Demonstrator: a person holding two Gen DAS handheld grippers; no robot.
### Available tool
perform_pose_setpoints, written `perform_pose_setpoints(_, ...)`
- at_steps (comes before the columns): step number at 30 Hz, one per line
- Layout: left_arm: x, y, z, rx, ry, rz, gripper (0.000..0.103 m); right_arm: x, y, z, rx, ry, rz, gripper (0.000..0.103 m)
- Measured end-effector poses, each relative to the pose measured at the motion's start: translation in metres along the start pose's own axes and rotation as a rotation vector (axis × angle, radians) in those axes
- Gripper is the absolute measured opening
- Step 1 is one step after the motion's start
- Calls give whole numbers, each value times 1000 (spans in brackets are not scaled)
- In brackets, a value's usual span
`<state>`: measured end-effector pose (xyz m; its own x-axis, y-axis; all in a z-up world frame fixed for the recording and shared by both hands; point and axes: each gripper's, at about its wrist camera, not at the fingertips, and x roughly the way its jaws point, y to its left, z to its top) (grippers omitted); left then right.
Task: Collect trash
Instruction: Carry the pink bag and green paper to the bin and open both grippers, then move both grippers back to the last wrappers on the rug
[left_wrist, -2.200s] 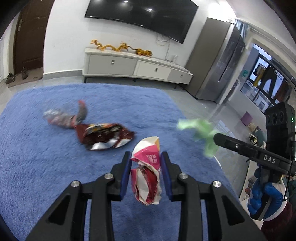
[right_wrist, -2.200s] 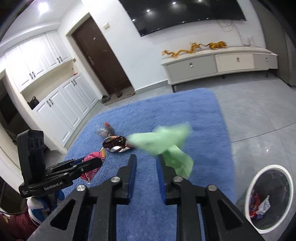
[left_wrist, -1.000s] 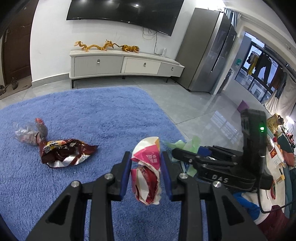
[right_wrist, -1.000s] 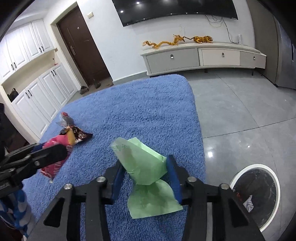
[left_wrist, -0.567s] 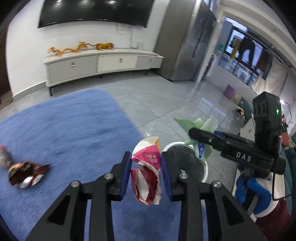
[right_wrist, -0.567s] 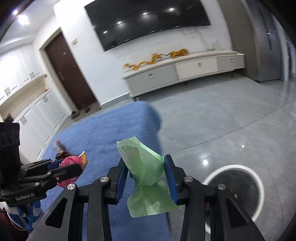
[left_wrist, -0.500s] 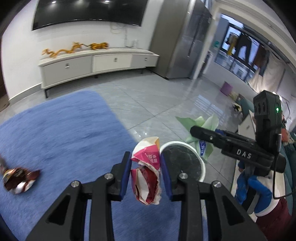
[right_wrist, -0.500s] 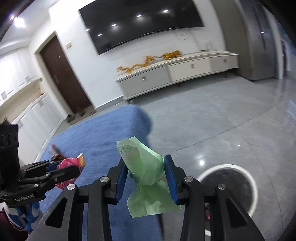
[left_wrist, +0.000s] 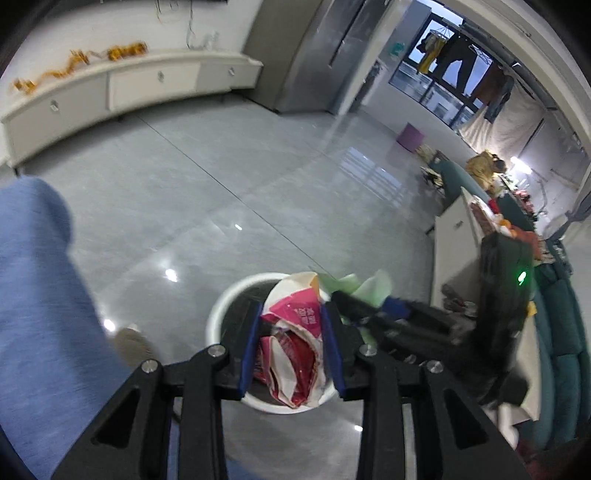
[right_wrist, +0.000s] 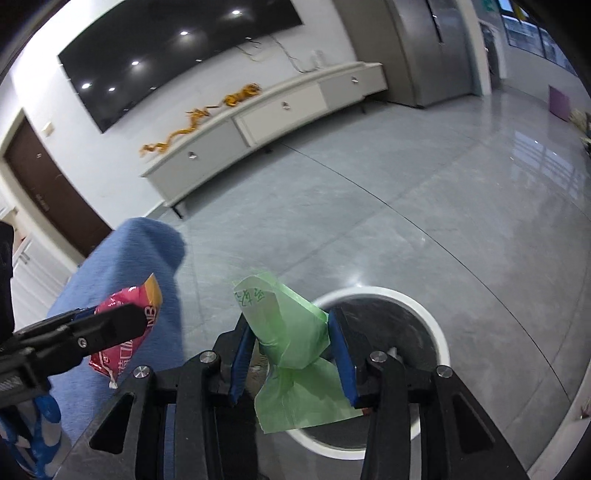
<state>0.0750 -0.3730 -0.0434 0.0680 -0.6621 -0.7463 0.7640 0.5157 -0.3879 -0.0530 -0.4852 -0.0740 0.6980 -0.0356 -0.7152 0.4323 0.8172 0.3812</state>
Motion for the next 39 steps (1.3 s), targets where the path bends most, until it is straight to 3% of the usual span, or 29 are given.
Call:
perform_pose_setpoints(4,30,-5,8,-23,46,-51,35,7,-21,-7,42,12,-49,59)
perform_pose_setpoints(6,39,-5,9,-31,54,-56,52,7,-29,-10,55,14,-68,59)
perform_pose_setpoints(10,45,-9,12,-33,55,-56,52,2,-42,-16,75,14,-106,61)
perform_pose_setpoints(16,27,-17,-2,-1,13,11,52,-20,-55,-22,110,-18,-138,61)
perform_pose_setpoints(22,-17,-17,-20,30,-56,88,52,-53,-48,-25,109,-63,-164,61)
perform_pose_setpoints(28,-73,-1,-44,50,-127,194,52,-77,-16,-31,63,-89,-146,61)
perform_pose_setpoints(34,-140,38,-81,38,-193,310,52,-91,28,-35,7,-100,-91,61)
perform_pose_setpoints(39,-200,82,-114,-31,-256,377,52,-101,70,-36,-56,-107,-42,62)
